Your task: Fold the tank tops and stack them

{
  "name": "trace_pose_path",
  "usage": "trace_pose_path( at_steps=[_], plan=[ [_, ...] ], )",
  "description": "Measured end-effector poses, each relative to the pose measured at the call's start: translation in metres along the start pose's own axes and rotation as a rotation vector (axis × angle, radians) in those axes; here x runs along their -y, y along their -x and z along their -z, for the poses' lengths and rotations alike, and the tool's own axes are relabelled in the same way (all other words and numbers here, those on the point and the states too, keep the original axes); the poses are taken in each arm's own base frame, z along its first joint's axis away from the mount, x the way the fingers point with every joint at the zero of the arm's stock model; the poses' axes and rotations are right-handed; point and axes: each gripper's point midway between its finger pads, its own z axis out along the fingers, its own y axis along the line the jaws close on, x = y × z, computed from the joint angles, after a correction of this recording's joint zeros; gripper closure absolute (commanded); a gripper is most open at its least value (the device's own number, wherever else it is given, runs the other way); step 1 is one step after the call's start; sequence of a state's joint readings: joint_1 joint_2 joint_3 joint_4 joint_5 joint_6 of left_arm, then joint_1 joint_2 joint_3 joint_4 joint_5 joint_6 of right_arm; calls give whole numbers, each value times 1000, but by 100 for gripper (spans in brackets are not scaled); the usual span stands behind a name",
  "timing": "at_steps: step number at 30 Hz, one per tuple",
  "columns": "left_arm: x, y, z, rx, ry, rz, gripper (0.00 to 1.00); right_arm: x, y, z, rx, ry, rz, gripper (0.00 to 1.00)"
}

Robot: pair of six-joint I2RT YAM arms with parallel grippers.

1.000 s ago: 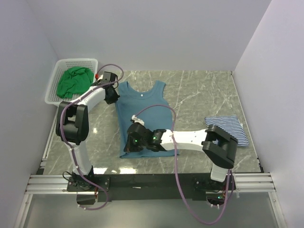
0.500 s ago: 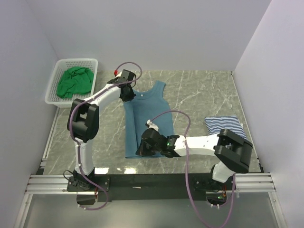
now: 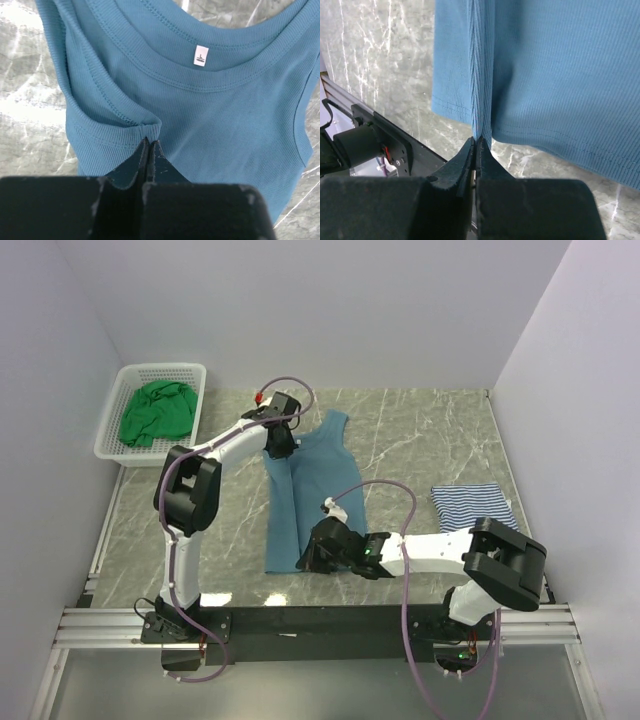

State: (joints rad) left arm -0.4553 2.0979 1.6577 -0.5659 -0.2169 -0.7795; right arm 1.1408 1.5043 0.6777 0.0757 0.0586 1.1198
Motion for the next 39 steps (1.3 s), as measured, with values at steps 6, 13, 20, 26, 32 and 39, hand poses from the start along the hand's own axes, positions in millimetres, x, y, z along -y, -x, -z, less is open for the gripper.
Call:
trace_pose_path(
  at_steps=[6, 13, 20, 26, 32, 39],
  plan=[
    [4, -3, -2, -2, -1, -9, 87, 8, -4, -1, 0, -7, -16, 96],
    [8, 1, -3, 20, -15, -21, 58, 20, -5, 5, 9, -34, -34, 58],
    [10, 21, 19, 95, -33, -9, 59, 14, 17, 37, 104, -19, -37, 52],
    [-1, 54, 69, 201, -60, 92, 75, 9, 33, 37, 136, -98, 56, 53],
    [-48, 26, 70, 167, -33, 181, 87, -27, 90, 10, 191, -128, 148, 63],
    [-105, -79, 83, 15, -39, 205, 75, -17, 201, -41, 254, -191, 156, 65]
  ],
)
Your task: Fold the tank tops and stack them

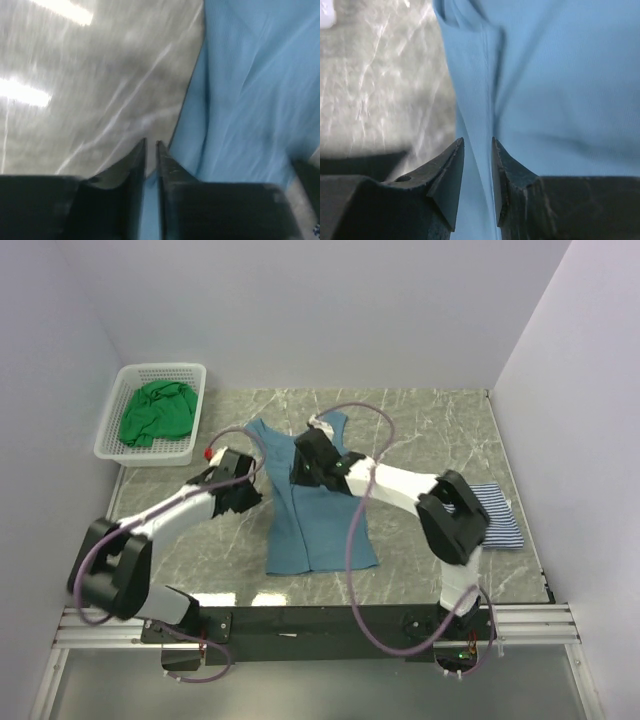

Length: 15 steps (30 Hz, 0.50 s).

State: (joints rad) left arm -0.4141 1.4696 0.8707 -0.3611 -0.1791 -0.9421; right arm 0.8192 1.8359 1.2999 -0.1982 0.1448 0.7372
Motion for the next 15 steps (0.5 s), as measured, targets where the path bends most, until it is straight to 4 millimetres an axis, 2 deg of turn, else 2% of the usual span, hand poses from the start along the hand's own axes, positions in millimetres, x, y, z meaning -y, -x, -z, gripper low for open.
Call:
trace_pose_path(
  at_steps=[2, 7, 12, 15],
  plan=[
    [-10, -16, 10, -10, -23, 10, 68, -4, 13, -21, 2, 5, 16, 65],
    [-18, -55, 37, -34, -133, 19, 61, -6, 17, -61, -37, 7, 69, 64],
    [-43, -86, 47, -73, -167, 60, 54, -3, 20, -80, -53, -12, 111, 60],
    [-58, -99, 50, -87, -177, 86, 52, -3, 29, -85, -41, -21, 126, 57]
  ],
)
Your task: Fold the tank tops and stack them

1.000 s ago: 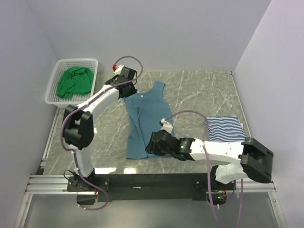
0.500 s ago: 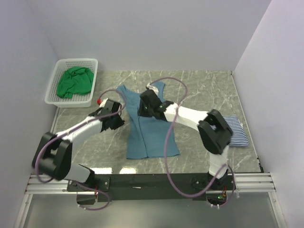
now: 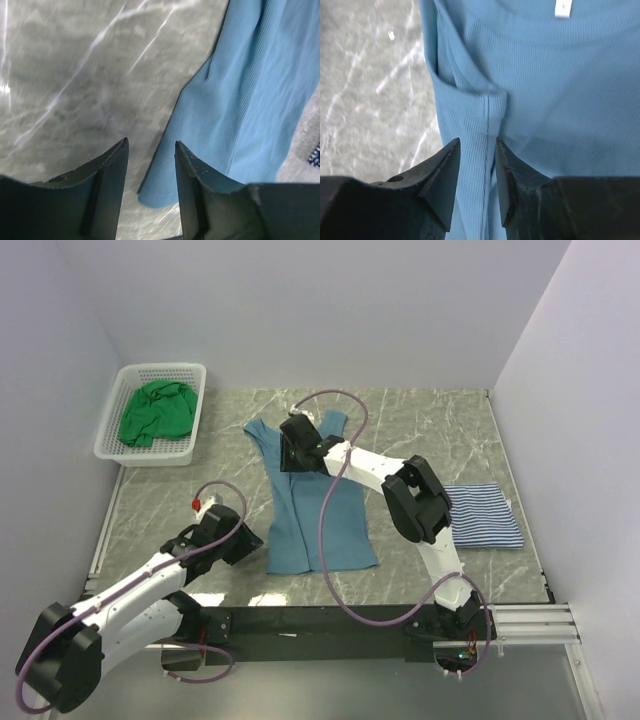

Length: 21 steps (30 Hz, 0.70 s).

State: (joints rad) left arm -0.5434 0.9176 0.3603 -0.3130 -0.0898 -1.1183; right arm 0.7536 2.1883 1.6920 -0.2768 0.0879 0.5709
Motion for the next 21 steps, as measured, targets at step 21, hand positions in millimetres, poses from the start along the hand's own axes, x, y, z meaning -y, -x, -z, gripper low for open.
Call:
trace_pose_path(
  at_steps=[21],
  plan=[
    [3, -44, 1, -157, -33, -92, 50, 11, 1, -37, -26, -85, 47, 60]
  ],
)
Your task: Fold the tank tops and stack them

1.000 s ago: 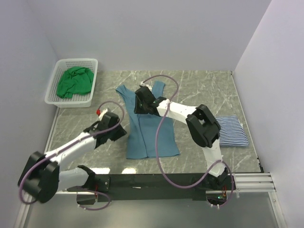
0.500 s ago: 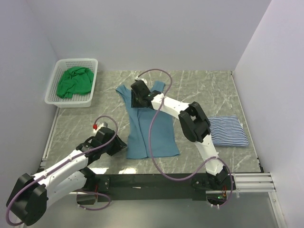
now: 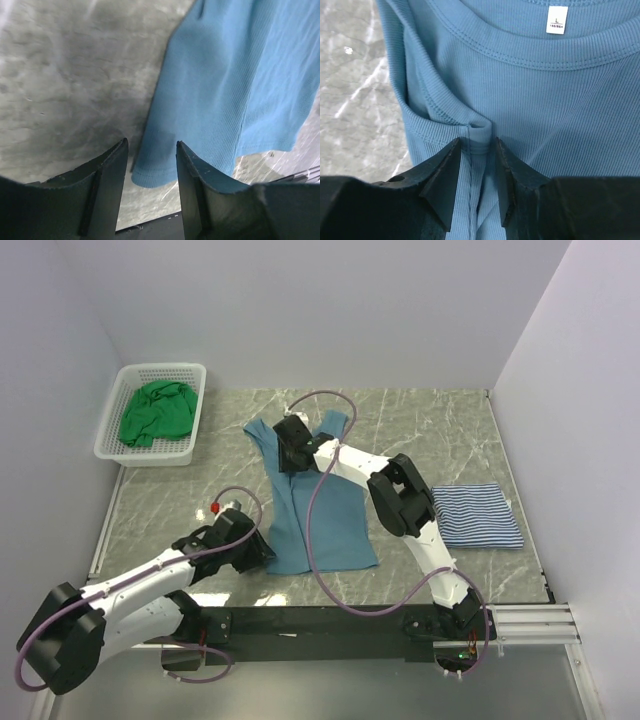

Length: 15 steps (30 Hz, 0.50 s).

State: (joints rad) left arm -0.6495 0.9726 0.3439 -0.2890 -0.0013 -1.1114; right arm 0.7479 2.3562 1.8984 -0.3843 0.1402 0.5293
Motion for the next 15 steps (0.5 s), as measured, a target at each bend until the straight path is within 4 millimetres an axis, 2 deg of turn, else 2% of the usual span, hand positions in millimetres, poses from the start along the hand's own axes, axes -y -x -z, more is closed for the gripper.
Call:
trace_pose_path(
  at_steps=[3, 7, 11, 14, 15],
  plan=[
    [2, -3, -1, -8, 4, -18, 52, 2, -2, -2, -4, -9, 6, 65],
    [3, -6, -3, -16, 29, -38, 61, 2, 1, -1, 5, -13, 13, 86],
    [-1, -7, -6, -23, 75, -60, 85, 4, 4, -1, 16, -25, 21, 97],
    [-5, -6, -6, -25, 107, -76, 98, 6, 5, -2, 20, -32, 21, 100],
    [-5, -6, -6, -26, 111, -80, 99, 7, 5, -2, 22, -32, 18, 100]
  ],
)
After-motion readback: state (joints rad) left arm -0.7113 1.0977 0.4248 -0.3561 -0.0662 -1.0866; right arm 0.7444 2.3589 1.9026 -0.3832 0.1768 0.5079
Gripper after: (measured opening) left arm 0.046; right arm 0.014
